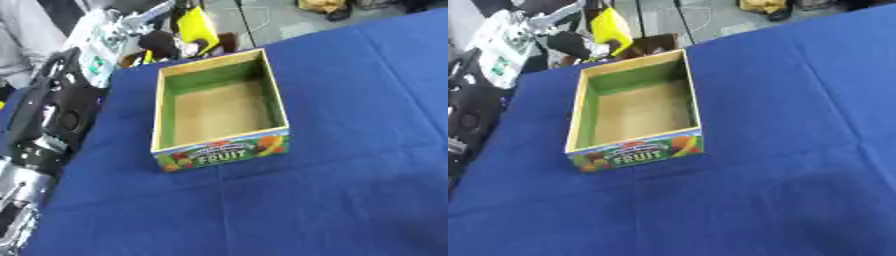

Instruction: Pick up objects on the table and place them in the box.

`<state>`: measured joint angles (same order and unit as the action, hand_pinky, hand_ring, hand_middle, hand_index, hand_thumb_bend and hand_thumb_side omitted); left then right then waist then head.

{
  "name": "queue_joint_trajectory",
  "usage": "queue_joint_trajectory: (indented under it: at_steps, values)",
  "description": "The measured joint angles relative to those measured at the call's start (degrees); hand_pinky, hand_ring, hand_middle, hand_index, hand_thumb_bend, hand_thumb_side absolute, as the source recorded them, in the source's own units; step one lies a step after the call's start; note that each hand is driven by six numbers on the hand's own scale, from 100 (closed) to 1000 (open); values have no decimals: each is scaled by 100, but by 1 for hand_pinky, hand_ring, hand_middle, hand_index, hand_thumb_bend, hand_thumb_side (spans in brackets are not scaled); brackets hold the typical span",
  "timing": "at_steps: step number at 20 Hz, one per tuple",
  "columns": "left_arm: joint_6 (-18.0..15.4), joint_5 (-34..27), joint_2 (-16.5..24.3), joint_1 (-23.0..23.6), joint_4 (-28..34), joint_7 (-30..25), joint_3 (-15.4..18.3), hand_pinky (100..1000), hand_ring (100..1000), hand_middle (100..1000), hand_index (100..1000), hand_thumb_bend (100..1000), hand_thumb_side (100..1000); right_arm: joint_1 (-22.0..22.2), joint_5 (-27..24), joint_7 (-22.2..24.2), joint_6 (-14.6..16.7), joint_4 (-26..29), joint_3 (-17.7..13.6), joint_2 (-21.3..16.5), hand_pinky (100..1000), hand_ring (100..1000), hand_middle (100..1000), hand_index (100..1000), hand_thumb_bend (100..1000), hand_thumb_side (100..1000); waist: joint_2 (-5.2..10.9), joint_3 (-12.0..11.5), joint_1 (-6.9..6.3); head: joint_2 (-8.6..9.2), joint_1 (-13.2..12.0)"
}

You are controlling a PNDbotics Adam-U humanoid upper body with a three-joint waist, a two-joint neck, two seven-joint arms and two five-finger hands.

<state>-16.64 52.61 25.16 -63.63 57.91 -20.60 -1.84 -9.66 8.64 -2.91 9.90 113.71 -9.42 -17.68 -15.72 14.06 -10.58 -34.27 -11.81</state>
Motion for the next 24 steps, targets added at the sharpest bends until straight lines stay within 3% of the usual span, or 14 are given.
queue_joint_trajectory:
  at_steps: [7,14,24]
  values:
    - [319,1017,-454,9,-29,189,178,321,494,355,460,100,556,-48,-48,36,-39,0,31,52,681,780,514,637,100,528,0,39,48,118,-116]
    - [438,1681,-754,74,-257,220,234,338,502,367,469,100,550,-82,-89,47,-50,0,59,92,680,779,514,637,100,527,0,63,78,177,-185]
    - [596,2419,-1017,167,-705,-506,236,399,535,433,533,100,593,-132,-116,46,-49,0,63,100,681,779,515,637,100,527,-19,144,100,317,-408]
